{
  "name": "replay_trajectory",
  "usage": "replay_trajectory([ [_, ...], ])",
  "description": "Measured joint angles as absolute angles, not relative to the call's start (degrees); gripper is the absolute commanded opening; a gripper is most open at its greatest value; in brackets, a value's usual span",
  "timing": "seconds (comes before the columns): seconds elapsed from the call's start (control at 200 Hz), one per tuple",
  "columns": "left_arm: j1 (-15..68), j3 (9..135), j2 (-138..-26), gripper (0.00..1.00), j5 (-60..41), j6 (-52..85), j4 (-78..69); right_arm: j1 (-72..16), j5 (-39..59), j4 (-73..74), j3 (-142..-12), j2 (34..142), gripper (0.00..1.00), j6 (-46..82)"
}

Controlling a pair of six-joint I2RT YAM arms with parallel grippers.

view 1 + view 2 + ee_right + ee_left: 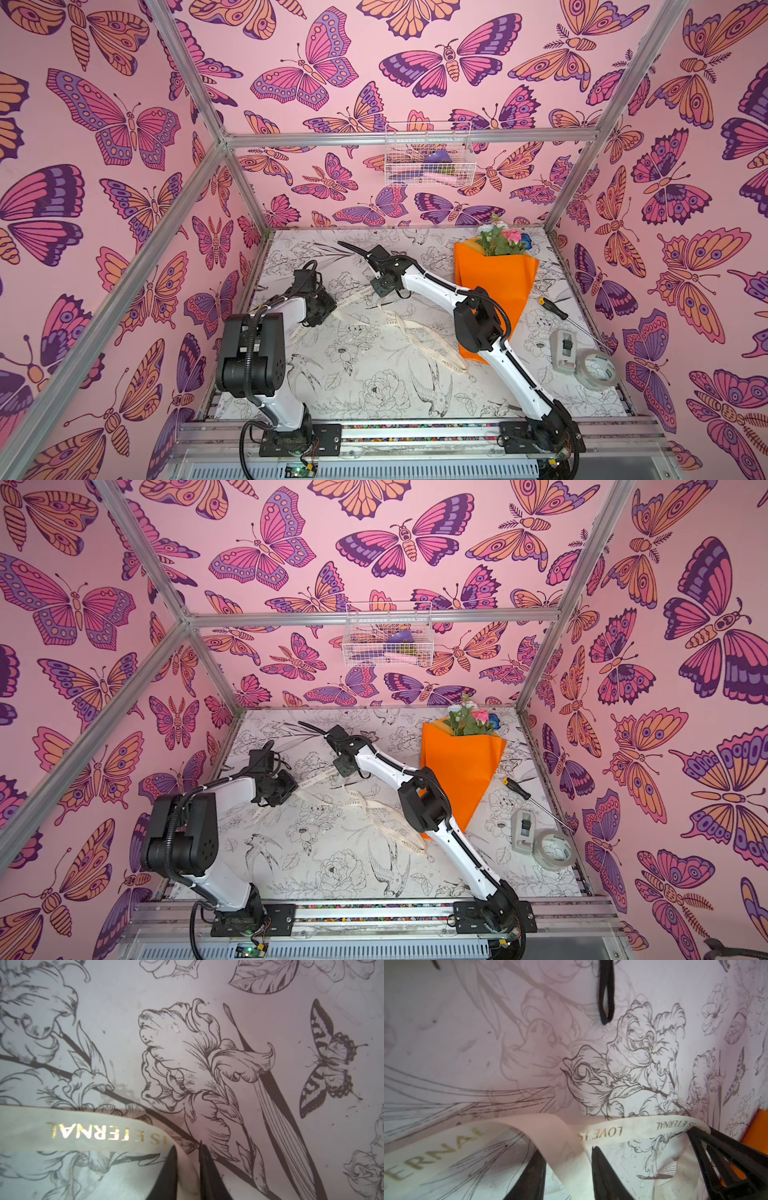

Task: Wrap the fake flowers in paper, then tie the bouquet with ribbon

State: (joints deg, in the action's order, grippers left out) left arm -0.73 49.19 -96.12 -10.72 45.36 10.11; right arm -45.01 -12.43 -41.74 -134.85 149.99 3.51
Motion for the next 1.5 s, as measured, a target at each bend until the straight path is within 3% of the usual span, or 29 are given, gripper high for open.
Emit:
replay_trajectory([
  [0.085, -0.8, 49.0, -96.1, 0.12, -10.6, 45.8, 10.3, -45.1, -13.3, -41.5, -131.3, 147.8, 0.0, 4.3],
  [0.185, -0.8, 48.9, -96.1, 0.08, -10.3, 45.7, 10.3, -45.1, -15.2, -42.0, -127.3, 145.3, 0.0, 4.8],
  [0.25, -1.1, 48.9, -96.1, 0.0, -10.1, 45.7, 10.3, -45.0, -16.9, -42.3, -124.3, 143.3, 0.0, 5.6],
  [0.486, -6.8, 48.8, -94.8, 0.0, -8.4, 45.7, 10.3, -44.8, -25.4, -45.0, -112.9, 128.8, 0.0, 9.5],
  [0.666, -11.4, 49.3, -83.1, 0.0, -5.7, 44.0, 12.6, -44.7, -32.3, -45.5, -102.6, 110.5, 0.0, 12.3],
  [0.901, -15.8, 61.7, -67.1, 0.0, 1.2, 37.7, 20.3, -44.6, -41.5, -45.9, -92.0, 88.6, 0.0, 13.5],
  [1.156, -23.6, 69.6, -64.0, 0.0, 9.2, 32.8, 24.5, -40.2, -53.3, -46.6, -85.2, 68.7, 0.0, 13.6],
  [1.322, -25.1, 69.1, -67.1, 0.0, 10.4, 31.1, 26.0, -37.1, -53.6, -47.6, -81.2, 61.4, 0.0, 14.4],
  [1.497, -25.1, 63.8, -67.6, 0.0, 7.4, 31.5, 25.1, -37.2, -43.4, -47.2, -80.2, 63.4, 0.0, 16.1],
])
